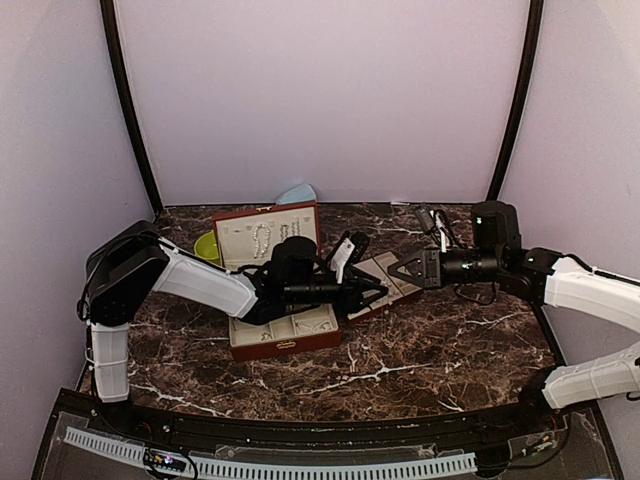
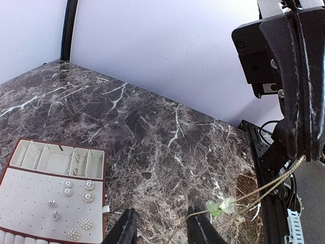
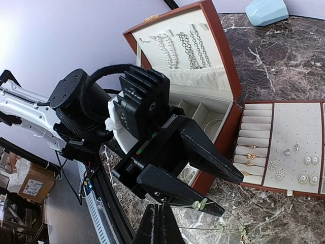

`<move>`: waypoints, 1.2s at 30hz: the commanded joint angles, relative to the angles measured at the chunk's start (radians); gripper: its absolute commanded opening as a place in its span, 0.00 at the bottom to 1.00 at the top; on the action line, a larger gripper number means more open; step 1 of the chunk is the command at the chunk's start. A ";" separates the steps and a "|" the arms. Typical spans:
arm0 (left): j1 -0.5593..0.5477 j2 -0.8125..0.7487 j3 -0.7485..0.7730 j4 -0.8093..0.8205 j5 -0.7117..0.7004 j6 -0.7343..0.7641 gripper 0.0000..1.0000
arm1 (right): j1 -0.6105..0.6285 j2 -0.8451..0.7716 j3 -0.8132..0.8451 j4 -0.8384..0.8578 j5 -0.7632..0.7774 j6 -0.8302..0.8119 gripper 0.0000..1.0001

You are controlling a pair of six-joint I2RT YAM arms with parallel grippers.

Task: Organize the mixed jewelry
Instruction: Pass from the right arm to the left

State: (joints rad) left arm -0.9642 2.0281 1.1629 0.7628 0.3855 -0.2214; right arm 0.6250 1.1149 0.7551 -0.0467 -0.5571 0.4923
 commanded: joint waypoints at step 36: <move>-0.002 -0.397 -0.113 -0.365 -0.089 0.154 0.00 | 0.164 -0.014 -0.174 0.325 0.246 0.005 0.54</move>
State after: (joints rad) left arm -0.9646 1.7000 1.0172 0.6037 0.3206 -0.0982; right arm 0.7364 1.0966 0.5686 0.1360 -0.3527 0.5087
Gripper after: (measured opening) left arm 0.024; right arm 0.539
